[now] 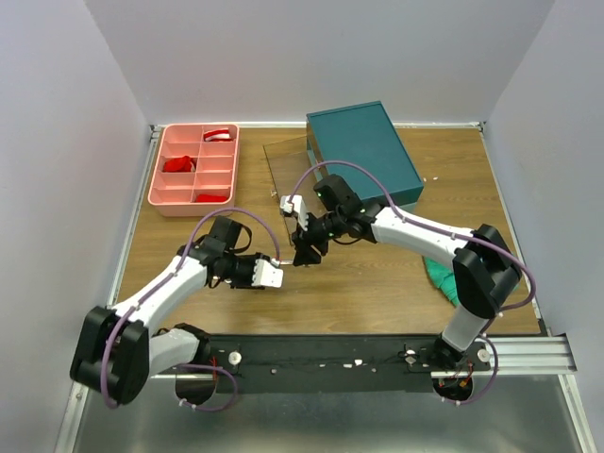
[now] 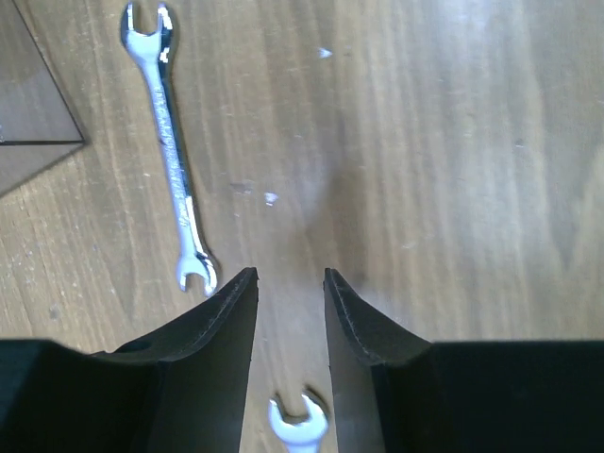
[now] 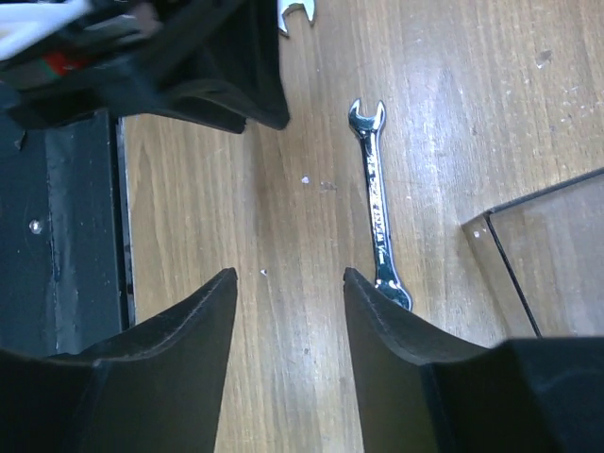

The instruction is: Sort the tools into containers

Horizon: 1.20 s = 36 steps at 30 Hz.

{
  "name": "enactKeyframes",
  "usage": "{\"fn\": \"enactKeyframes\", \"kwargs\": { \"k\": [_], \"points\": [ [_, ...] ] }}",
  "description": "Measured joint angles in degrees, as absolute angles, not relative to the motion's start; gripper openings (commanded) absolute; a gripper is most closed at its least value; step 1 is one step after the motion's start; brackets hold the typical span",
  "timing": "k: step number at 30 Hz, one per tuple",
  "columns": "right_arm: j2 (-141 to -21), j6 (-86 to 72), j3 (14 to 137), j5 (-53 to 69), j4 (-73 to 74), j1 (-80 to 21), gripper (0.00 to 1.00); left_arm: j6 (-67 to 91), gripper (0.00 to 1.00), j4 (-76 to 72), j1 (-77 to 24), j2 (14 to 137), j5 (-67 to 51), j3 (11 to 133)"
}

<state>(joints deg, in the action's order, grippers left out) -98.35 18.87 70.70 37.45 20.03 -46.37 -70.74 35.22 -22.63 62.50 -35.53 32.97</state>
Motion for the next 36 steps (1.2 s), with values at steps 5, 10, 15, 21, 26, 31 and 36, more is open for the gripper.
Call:
{"fn": "enactKeyframes", "kwargs": {
  "k": [5, 10, 15, 21, 26, 31, 36],
  "points": [
    [-97.2, 19.5, 69.6, 38.0, 20.3, -45.8, 0.62, -71.5, 0.43, 33.5, -22.6, 68.2, -35.5, 34.8],
    [-93.5, 19.4, 66.9, 38.0, 20.3, -45.7, 0.62, -72.8, 0.4, 32.4, -21.8, 73.0, -35.1, 35.3],
    [-91.5, 18.9, 65.9, 38.2, 20.0, -45.5, 0.61, -73.1, 0.4, 31.7, -19.8, 76.3, -34.5, 36.7],
    [-91.3, 18.9, 65.2, 38.2, 19.7, -45.2, 0.61, -73.5, 0.4, 29.8, -17.0, 76.6, -34.1, 37.7],
    [-91.3, 18.9, 65.2, 38.2, 19.3, -44.9, 0.61, -73.9, 0.4, 29.3, -17.0, 79.1, -33.5, 39.0],
    [-91.3, 18.7, 65.1, 38.2, 18.9, -44.9, 0.61, -74.3, 0.4, 29.2, -17.0, 81.7, -32.5, 41.1],
    [-91.3, 18.5, 64.4, 38.2, 18.5, -44.5, 0.61, -76.1, 0.35, 30.6, -17.0, 84.6, -31.6, 43.7]
  ]
}}
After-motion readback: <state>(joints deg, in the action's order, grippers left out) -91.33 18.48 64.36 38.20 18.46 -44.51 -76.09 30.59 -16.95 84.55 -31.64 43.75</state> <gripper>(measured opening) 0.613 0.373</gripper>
